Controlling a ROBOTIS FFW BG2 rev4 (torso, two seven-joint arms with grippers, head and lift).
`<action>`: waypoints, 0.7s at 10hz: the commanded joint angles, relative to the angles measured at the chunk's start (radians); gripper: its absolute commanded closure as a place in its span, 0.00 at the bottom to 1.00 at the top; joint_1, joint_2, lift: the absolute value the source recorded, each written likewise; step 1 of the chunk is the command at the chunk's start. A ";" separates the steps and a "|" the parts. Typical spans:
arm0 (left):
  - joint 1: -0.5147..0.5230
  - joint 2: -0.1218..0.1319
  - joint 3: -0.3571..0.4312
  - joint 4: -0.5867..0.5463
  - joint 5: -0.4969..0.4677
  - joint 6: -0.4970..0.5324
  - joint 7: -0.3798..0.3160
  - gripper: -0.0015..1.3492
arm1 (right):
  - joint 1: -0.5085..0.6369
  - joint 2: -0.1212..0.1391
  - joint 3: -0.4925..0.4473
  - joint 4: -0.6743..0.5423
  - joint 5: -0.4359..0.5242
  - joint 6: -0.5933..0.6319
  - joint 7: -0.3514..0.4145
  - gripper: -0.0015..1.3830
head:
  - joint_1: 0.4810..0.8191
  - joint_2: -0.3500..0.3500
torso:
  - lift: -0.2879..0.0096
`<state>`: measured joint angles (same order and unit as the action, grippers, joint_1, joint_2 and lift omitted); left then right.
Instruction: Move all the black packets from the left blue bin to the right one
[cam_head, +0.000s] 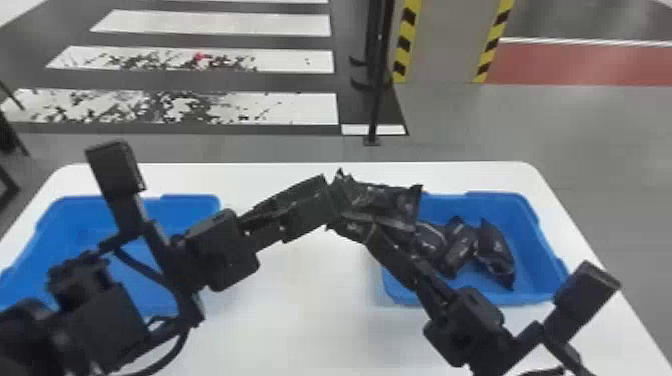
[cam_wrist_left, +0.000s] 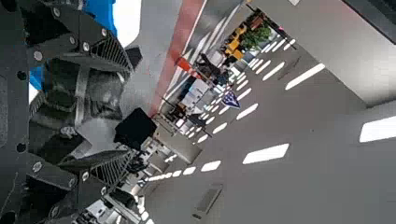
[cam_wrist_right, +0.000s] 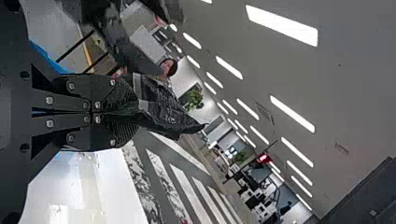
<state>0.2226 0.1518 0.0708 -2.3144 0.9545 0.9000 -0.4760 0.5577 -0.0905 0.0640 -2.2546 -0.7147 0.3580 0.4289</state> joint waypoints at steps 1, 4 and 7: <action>0.065 -0.002 0.039 -0.072 0.007 -0.009 0.001 0.15 | -0.052 0.000 -0.050 0.076 0.053 -0.002 0.001 0.92 | 0.63 0.44 | 0.45; 0.234 -0.006 0.111 -0.158 0.011 -0.058 -0.009 0.16 | -0.187 -0.003 -0.168 0.258 0.222 -0.007 -0.007 0.92 | 0.63 0.36 | 0.45; 0.354 -0.044 0.159 -0.183 0.009 -0.110 -0.009 0.15 | -0.283 -0.006 -0.283 0.388 0.362 -0.007 -0.019 0.69 | 0.63 0.25 | 0.45</action>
<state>0.5607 0.1139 0.2204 -2.4961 0.9648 0.7967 -0.4847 0.2833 -0.0965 -0.1994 -1.8803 -0.3728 0.3508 0.4098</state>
